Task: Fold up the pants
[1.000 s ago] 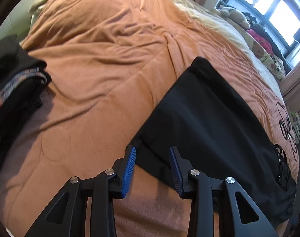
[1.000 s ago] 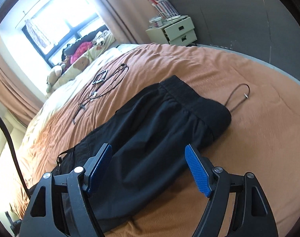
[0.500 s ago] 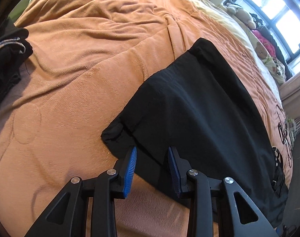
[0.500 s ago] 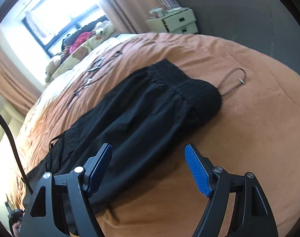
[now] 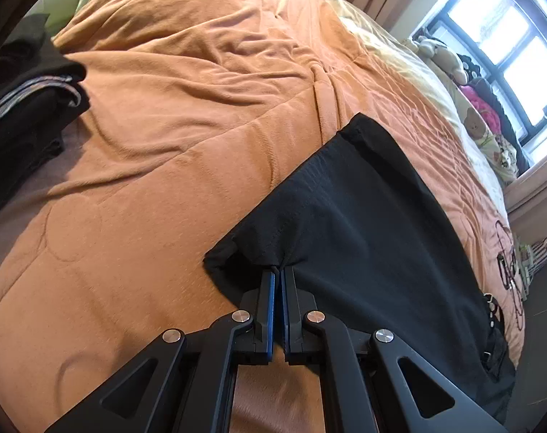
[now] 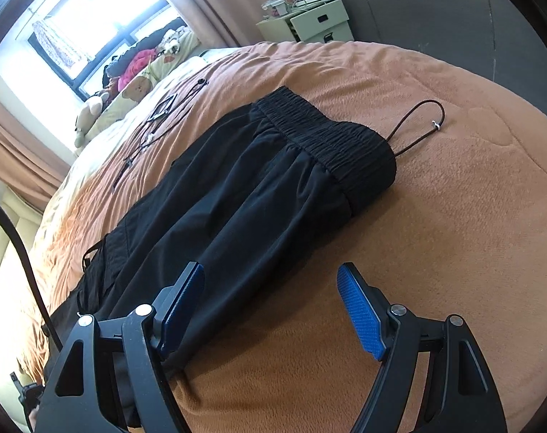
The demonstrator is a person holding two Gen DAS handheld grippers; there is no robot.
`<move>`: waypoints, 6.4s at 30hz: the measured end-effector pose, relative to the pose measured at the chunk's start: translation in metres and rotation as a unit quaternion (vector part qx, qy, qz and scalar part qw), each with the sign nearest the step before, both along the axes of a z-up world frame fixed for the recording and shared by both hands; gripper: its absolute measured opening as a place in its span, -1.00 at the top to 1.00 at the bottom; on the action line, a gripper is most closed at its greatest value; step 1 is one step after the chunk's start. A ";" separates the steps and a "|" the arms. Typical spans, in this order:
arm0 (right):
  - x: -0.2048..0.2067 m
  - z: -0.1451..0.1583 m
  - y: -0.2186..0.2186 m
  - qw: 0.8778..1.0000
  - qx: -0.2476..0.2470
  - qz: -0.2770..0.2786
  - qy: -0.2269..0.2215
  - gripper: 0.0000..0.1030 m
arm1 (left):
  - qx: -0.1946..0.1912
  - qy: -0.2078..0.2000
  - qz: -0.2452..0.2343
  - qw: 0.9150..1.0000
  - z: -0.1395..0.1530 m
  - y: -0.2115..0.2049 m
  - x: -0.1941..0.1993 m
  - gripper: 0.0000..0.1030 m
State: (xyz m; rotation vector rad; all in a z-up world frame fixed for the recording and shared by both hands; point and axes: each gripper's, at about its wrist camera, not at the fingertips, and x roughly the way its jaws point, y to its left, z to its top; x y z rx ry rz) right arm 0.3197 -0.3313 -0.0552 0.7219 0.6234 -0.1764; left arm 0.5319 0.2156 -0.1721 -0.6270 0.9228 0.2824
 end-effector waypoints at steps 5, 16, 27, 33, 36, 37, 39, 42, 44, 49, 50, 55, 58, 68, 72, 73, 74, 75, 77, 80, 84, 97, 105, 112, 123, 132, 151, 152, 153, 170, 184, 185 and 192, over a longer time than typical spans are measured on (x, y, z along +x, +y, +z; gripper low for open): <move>0.000 -0.003 0.004 1.000 0.007 0.008 -0.006 -0.46 | -0.021 0.037 0.001 0.999 -0.010 0.006 -0.006 0.61; 0.007 -0.014 0.002 0.998 0.058 0.036 -0.015 -0.46 | -0.072 0.038 0.019 0.996 -0.029 0.003 -0.010 0.20; 0.019 -0.043 -0.028 0.989 0.135 0.001 -0.061 -0.46 | -0.098 -0.007 0.054 0.994 -0.035 0.011 -0.002 0.18; 0.019 -0.054 -0.040 0.986 0.142 -0.034 -0.082 -0.06 | -0.104 -0.018 0.063 0.992 -0.036 0.004 -0.009 0.18; 0.021 -0.061 -0.041 0.985 0.147 -0.043 -0.077 0.68 | -0.091 -0.014 0.071 0.993 -0.037 0.007 -0.004 0.84; 0.020 -0.062 -0.040 0.985 0.148 -0.043 -0.076 0.76 | -0.102 -0.022 0.075 0.992 -0.037 0.012 -0.004 0.92; 0.014 -0.057 -0.036 0.985 0.143 -0.045 -0.084 0.90 | -0.108 -0.032 0.079 0.991 -0.034 0.015 -0.005 0.94; 0.000 -0.038 -0.026 0.986 0.124 -0.040 -0.100 0.95 | -0.087 -0.048 0.068 0.993 -0.018 0.013 -0.008 0.95; -0.005 -0.030 -0.018 0.987 0.113 -0.038 -0.108 0.96 | -0.086 -0.058 0.066 0.992 -0.007 0.015 -0.010 0.95; -0.021 -0.025 -0.009 0.987 0.110 -0.027 -0.114 0.97 | -0.082 -0.078 0.061 0.992 0.022 0.020 -0.018 0.96; -0.024 -0.025 -0.008 0.987 0.108 -0.025 -0.114 0.98 | -0.080 -0.081 0.059 0.992 0.027 0.021 -0.020 0.96; -0.034 -0.020 -0.008 0.987 0.113 -0.016 -0.109 0.98 | -0.076 -0.091 0.060 0.991 0.051 0.029 -0.039 0.96; -0.036 -0.014 -0.008 0.989 0.107 -0.007 -0.100 0.98 | -0.072 -0.095 0.060 0.991 0.060 0.037 -0.055 0.96; -0.071 -0.004 0.002 0.991 0.104 0.027 -0.084 0.98 | -0.067 -0.094 0.081 0.990 0.069 0.067 -0.132 0.96; -0.085 0.002 0.003 0.991 0.096 0.037 -0.083 0.98 | -0.067 -0.092 0.090 0.989 0.066 0.079 -0.164 0.96; -0.088 0.003 0.004 0.992 0.093 0.039 -0.082 0.98 | -0.069 -0.091 0.091 0.989 0.065 0.083 -0.172 0.96; -0.093 0.005 0.004 0.992 0.091 0.041 -0.081 0.98 | -0.070 -0.090 0.093 0.989 0.063 0.086 -0.180 0.96; -0.095 0.006 0.004 0.992 0.089 0.044 -0.079 0.98 | -0.071 -0.089 0.094 0.989 0.062 0.087 -0.185 0.96; -0.098 0.007 0.005 0.992 0.083 0.047 -0.077 0.98 | -0.074 -0.085 0.097 0.989 0.056 0.092 -0.198 0.95; -0.105 0.005 0.002 0.994 0.072 0.047 -0.069 0.98 | -0.078 -0.079 0.102 0.989 0.046 0.097 -0.213 0.95; -0.101 -0.013 -0.002 0.997 0.071 0.031 -0.014 0.96 | -0.061 -0.025 0.091 0.994 0.022 0.099 -0.215 0.91; -0.124 0.027 0.023 0.998 -0.054 0.036 0.018 -0.33 | 0.006 0.010 0.071 0.997 0.035 0.098 -0.231 0.18; -0.117 0.063 0.061 0.986 -0.106 0.126 -0.031 -0.33 | 0.008 -0.018 0.045 0.999 0.065 0.078 -0.214 0.03; -0.085 0.075 0.079 0.969 -0.151 0.194 -0.033 -0.33 | 0.005 -0.021 0.016 1.000 0.072 0.049 -0.189 0.03; -0.008 0.079 0.115 0.937 -0.200 0.285 -0.023 -0.33 | 0.008 -0.019 -0.015 1.000 0.073 0.012 -0.158 0.03; 0.049 0.074 0.164 0.893 -0.249 0.375 -0.020 -0.33 | 0.010 0.001 -0.009 1.000 0.056 0.007 -0.163 0.03; 0.155 0.029 0.261 0.798 -0.326 0.506 0.023 0.04 | -0.006 0.017 0.026 1.000 0.020 0.024 -0.211 0.03; 0.159 0.026 0.264 0.792 -0.335 0.510 0.025 0.09 | -0.007 0.017 0.029 0.999 0.019 0.026 -0.215 0.03; 0.165 0.022 0.267 0.786 -0.339 0.516 0.029 0.11 | -0.008 0.016 0.033 0.999 0.017 0.029 -0.220 0.03; 0.189 0.007 0.300 0.707 -0.412 0.569 0.080 0.56 | -0.040 0.031 0.073 0.996 -0.012 0.049 -0.261 0.03; 0.180 0.013 0.299 0.762 -0.441 0.472 0.051 0.92 | -0.047 0.018 0.067 0.996 -0.010 0.048 -0.252 0.02; 0.183 0.007 0.300 0.767 -0.441 0.463 0.055 0.92 | -0.050 0.014 0.068 0.996 -0.010 0.049 -0.252 0.02; 0.186 -0.001 0.306 0.787 -0.439 0.429 0.054 0.91 | -0.052 -0.018 0.083 0.995 0.000 0.059 -0.258 0.02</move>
